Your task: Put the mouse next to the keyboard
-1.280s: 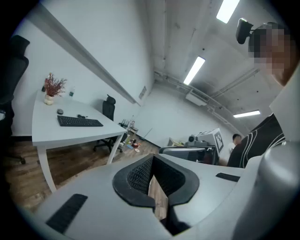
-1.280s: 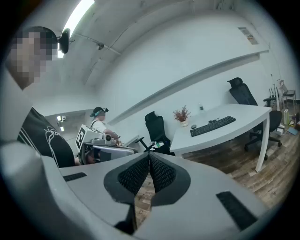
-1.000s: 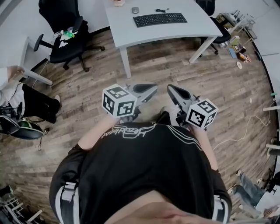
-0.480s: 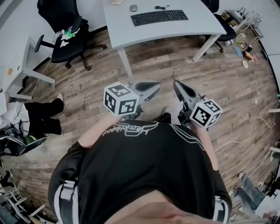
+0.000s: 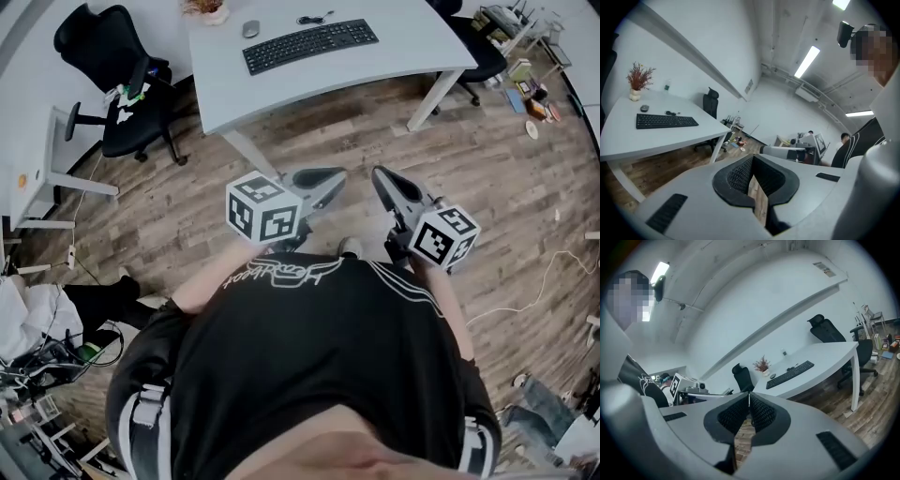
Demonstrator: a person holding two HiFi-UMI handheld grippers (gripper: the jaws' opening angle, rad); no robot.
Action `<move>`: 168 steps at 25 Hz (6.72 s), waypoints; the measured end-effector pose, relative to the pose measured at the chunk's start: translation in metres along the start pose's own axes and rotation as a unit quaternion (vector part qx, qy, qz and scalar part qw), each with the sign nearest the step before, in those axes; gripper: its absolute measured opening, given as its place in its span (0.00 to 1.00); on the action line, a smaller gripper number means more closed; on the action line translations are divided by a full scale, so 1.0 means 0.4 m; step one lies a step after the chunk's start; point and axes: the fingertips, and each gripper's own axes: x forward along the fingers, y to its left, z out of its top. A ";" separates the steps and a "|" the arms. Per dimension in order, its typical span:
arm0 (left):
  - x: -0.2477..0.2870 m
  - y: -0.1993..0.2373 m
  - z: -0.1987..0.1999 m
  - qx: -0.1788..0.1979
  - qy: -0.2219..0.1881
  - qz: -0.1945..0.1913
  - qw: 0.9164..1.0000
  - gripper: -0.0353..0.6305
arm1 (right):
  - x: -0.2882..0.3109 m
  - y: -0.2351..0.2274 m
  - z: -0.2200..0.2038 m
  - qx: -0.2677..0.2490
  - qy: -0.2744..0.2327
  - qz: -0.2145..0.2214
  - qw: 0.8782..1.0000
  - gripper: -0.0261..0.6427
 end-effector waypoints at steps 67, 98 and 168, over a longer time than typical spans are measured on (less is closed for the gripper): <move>0.215 1.267 0.585 -0.076 -0.063 0.235 0.967 0.06 | 1.105 -0.663 0.421 -0.045 0.157 0.075 0.984 0.06; 0.156 1.646 0.557 -0.088 0.026 0.448 0.890 0.48 | 1.361 -0.866 0.405 0.001 0.243 0.167 0.956 0.06; 0.130 1.864 0.371 -0.152 0.198 0.468 0.847 0.50 | 1.336 -0.941 0.360 0.043 0.234 0.129 0.963 0.06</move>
